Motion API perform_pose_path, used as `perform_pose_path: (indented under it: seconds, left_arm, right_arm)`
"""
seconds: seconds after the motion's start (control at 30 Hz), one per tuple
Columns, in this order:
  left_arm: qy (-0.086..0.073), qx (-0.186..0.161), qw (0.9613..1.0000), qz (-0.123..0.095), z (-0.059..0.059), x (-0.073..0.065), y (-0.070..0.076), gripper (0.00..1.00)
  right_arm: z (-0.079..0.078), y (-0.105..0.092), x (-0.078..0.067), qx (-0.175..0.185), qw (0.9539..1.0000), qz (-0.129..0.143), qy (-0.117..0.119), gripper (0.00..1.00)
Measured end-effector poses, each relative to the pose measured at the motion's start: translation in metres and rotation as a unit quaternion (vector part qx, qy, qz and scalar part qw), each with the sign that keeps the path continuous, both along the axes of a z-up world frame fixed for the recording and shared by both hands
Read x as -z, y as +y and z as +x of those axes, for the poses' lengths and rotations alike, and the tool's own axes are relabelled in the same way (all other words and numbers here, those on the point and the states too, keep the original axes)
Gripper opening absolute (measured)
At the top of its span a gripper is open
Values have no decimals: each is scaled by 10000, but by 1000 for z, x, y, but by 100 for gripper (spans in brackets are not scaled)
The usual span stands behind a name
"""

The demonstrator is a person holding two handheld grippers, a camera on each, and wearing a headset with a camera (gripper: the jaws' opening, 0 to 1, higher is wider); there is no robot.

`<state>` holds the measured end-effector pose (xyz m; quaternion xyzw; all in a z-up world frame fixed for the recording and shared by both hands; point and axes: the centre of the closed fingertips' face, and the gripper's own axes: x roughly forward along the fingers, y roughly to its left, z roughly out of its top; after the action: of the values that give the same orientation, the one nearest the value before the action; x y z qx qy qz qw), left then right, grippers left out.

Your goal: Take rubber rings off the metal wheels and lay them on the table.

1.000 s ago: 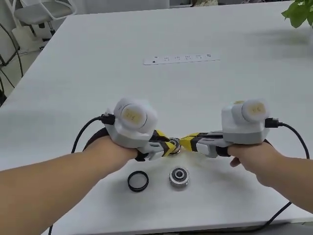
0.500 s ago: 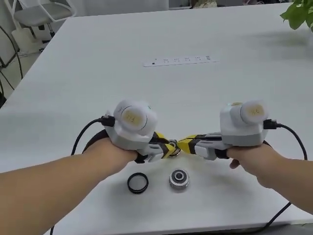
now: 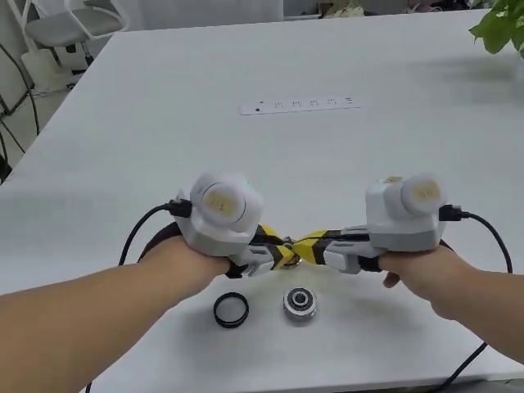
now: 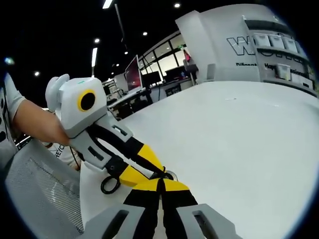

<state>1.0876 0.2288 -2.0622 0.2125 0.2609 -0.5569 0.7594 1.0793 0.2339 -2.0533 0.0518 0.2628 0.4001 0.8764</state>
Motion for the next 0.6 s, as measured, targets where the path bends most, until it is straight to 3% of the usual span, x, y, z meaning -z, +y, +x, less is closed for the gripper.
perform_pose_path:
  seconds: [0.17, 0.6]
  left_arm:
    - [19, -30, 10000, -50, 0, -1, 0, 7]
    - [-58, 161, 9998, 37, -2, -5, 2, 12]
  right_arm:
    - [1, -3, 5, 61, 10000, -36, 68, 0]
    - [4, -6, -1, 227, 9997, 77, 111, 0]
